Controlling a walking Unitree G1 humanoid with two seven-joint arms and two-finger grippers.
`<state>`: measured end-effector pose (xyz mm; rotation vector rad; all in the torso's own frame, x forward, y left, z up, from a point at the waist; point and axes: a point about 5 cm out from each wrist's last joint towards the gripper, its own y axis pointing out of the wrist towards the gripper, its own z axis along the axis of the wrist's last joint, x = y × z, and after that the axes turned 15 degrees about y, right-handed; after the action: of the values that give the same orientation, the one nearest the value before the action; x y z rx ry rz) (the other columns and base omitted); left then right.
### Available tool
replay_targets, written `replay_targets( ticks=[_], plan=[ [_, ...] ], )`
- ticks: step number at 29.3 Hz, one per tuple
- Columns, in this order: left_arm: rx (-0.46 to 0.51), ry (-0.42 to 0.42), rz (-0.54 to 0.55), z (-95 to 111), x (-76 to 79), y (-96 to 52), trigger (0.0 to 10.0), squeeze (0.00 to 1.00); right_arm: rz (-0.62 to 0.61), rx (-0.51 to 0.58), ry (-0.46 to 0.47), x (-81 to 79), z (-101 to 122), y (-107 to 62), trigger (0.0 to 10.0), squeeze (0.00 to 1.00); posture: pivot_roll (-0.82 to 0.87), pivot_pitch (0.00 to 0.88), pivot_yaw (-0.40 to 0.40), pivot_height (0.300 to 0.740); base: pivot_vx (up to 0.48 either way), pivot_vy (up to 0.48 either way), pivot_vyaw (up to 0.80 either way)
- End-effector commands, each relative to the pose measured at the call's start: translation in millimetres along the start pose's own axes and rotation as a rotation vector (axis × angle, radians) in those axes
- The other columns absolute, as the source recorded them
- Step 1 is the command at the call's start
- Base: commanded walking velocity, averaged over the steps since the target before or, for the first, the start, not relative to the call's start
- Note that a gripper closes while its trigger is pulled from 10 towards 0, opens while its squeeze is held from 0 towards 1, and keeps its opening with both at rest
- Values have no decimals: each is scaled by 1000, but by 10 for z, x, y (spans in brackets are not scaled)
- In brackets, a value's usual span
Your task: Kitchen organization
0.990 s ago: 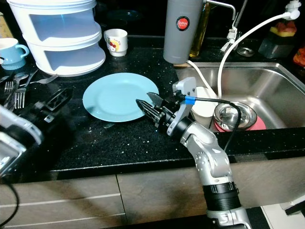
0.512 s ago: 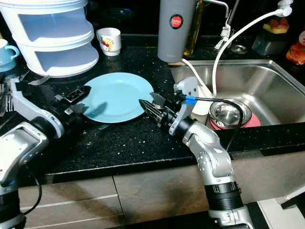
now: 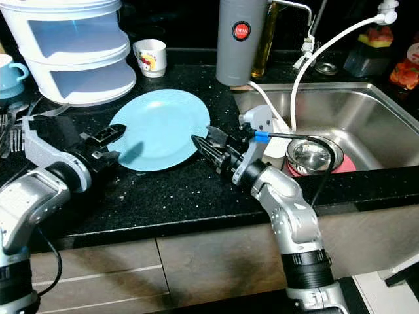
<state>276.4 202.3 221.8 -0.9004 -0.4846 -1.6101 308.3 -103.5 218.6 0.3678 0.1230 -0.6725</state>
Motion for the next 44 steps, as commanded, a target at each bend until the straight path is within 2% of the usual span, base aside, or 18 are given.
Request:
replay_targets(
  ticks=[1,5,10,14,17,20,25,28,32,34,41,42,44],
  plan=[
    [35,-1,39,74,-32,-73,10000,0,20,-46,-15,-12,-27,-44,10000,0,170,0,-37,740,0,0,0],
    [52,6,59,136,-49,-171,10000,0,48,-127,-43,42,-93,-175,10000,0,182,0,-42,740,0,0,0],
    [67,17,64,187,-20,-256,10000,0,38,-162,-58,176,-24,-337,10000,0,184,0,-46,740,0,0,0],
    [69,13,59,191,-6,-274,10000,0,51,-198,-70,226,23,-433,10000,0,184,0,-46,740,0,0,0],
    [37,-15,50,108,-29,-252,10000,0,90,-281,-97,245,59,-569,10000,0,176,0,-44,740,0,0,0],
    [27,-22,49,82,-36,-241,10000,0,98,-295,-100,237,60,-586,10000,0,176,0,-44,740,0,0,0],
    [-35,-46,8,-48,19,-90,10000,0,158,-364,-99,142,-19,-609,10000,0,149,0,-48,740,0,0,0],
    [-57,-44,-18,-82,63,-17,10000,0,173,-377,-97,119,-30,-616,10000,0,139,0,-46,740,0,0,0],
    [-100,-54,-27,-159,17,108,10000,0,183,-378,-96,104,9,-633,10000,0,116,0,-48,740,0,0,0],
    [-104,-57,-27,-167,10,125,10000,0,184,-379,-96,101,14,-635,10000,0,116,0,-48,740,0,0,0],
    [-164,-65,-60,-281,70,285,10000,0,200,-394,-100,51,51,-658,10000,0,97,0,-46,740,0,0,0],
    [-167,-69,-62,-290,69,293,6941,0,200,-395,-101,50,53,-660,10000,0,97,0,-46,740,0,0,0],
    [-171,-70,-64,-299,64,310,6941,0,199,-396,-102,50,56,-660,10000,0,97,0,-46,740,0,0,0]
  ],
)
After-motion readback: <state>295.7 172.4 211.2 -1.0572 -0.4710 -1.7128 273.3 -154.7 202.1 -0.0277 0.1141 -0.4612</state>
